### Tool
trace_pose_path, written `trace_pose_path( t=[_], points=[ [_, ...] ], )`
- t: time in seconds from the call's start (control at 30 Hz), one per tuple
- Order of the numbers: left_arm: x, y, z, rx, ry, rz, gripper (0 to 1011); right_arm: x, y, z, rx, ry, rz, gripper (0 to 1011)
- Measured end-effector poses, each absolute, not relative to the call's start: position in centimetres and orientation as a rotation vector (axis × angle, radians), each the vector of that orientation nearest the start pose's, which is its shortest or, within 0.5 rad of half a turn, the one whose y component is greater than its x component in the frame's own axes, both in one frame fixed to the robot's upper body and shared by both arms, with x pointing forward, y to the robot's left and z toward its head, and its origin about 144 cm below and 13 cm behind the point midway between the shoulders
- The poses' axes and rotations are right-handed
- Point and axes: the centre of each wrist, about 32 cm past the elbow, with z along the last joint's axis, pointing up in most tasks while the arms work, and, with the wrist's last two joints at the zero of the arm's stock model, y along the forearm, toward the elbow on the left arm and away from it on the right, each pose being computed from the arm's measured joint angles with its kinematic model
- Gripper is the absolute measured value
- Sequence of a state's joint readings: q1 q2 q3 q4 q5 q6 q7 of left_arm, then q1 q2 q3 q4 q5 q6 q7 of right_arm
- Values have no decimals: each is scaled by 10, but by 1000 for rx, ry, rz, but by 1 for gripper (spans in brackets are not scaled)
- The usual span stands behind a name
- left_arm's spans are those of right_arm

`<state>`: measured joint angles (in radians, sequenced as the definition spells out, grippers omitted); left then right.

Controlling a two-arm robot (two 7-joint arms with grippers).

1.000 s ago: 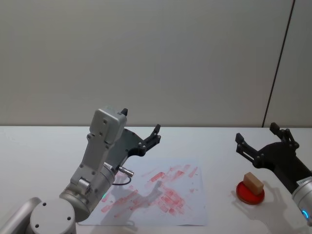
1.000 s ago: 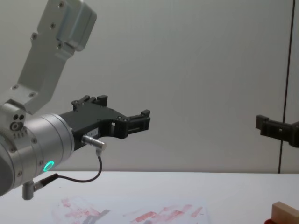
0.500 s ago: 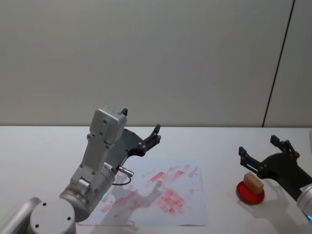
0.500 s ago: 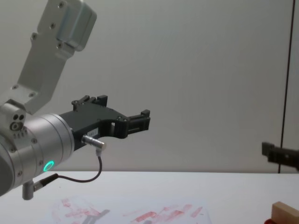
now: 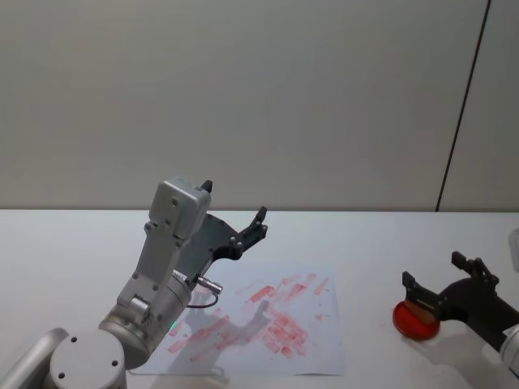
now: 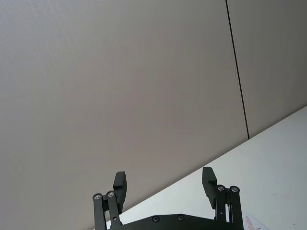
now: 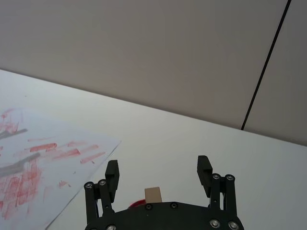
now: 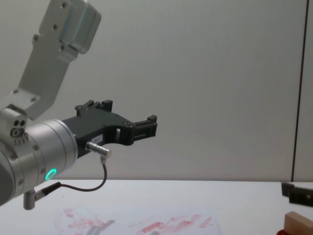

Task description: Use the one hand to pick up the stamp and affix it onto the A4 paper.

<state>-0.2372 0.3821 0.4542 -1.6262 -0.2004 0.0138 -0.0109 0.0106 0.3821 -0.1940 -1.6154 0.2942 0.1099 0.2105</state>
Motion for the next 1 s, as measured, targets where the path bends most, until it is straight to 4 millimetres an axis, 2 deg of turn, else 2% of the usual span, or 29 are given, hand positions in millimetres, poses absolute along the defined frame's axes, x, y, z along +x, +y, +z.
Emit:
trace_pose_path(
  t=[0.67,0.9,0.93,1.0],
  points=[
    [492,198,1204,61,-268,1124,1002,458,-283,1132,-230,110,-1145,1001],
    [492,198,1204,61,-268,1124,1002,459,-282,1127,-237,128,-1133,836],
    [492,198,1204,61,-268,1124,1002,459,-282,1127,-237,128,-1133,836],
    [492,198,1204,61,-268,1124,1003,460,-282,1125,-237,132,-1130,763]
  ],
)
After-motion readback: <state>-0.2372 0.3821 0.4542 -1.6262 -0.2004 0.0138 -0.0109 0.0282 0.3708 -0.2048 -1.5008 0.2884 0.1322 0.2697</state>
